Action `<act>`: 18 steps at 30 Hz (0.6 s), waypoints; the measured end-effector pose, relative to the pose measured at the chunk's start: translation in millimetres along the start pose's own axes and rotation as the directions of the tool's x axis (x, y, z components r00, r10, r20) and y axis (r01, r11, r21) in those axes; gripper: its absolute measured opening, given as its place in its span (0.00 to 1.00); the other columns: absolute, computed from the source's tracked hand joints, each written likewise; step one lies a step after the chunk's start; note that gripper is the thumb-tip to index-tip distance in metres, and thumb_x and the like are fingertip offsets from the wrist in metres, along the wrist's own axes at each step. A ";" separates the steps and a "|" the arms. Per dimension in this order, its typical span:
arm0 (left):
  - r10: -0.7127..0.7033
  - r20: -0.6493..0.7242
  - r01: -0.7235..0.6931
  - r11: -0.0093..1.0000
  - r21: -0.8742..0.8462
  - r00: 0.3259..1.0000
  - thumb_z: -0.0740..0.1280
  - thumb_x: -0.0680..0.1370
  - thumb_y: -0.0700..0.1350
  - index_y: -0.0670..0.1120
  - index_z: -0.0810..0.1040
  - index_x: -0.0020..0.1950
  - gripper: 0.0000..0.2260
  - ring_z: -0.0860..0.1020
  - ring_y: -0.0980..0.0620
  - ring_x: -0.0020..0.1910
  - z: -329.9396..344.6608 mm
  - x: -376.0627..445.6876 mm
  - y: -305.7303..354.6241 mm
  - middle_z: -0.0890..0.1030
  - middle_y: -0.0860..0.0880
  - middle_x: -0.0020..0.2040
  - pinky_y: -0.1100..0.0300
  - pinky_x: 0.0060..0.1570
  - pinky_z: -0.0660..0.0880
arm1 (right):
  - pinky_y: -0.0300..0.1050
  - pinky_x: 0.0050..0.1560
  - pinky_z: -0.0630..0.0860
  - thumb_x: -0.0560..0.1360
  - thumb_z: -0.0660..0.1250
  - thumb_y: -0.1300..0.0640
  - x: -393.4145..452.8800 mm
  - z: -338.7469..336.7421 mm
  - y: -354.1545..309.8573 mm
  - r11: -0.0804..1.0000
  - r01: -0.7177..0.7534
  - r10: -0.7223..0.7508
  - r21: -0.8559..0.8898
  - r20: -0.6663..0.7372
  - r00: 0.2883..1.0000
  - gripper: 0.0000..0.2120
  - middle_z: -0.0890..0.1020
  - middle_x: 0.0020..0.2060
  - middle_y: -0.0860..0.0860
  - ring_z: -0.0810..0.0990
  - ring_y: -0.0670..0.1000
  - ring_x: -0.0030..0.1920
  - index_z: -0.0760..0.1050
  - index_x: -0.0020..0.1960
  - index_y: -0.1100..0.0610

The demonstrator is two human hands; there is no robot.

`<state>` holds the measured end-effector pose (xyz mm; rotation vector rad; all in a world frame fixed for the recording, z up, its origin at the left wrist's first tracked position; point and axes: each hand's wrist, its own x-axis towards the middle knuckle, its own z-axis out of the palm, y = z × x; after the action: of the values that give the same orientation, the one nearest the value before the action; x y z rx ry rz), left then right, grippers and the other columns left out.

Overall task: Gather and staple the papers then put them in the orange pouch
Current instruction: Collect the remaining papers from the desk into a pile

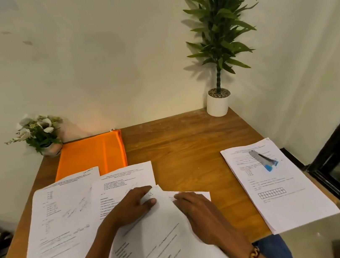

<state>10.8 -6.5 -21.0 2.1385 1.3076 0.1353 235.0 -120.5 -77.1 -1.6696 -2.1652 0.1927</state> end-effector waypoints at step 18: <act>-0.150 -0.018 0.149 0.988 -0.046 0.988 0.65 0.81 0.56 0.51 0.65 0.77 0.25 0.69 0.50 0.72 -39.1 -28.6 -48.9 0.68 0.51 0.76 0.54 0.71 0.64 | 0.52 0.80 0.48 0.83 0.63 0.55 92.2 22.6 -19.8 0.949 0.315 -0.309 0.003 0.216 0.926 0.28 0.60 0.80 0.45 0.49 0.49 0.82 0.59 0.80 0.44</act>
<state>-56.5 2.8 -10.3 1.9983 1.4587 0.1248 189.3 -35.2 -70.1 -1.3446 -2.5719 0.2578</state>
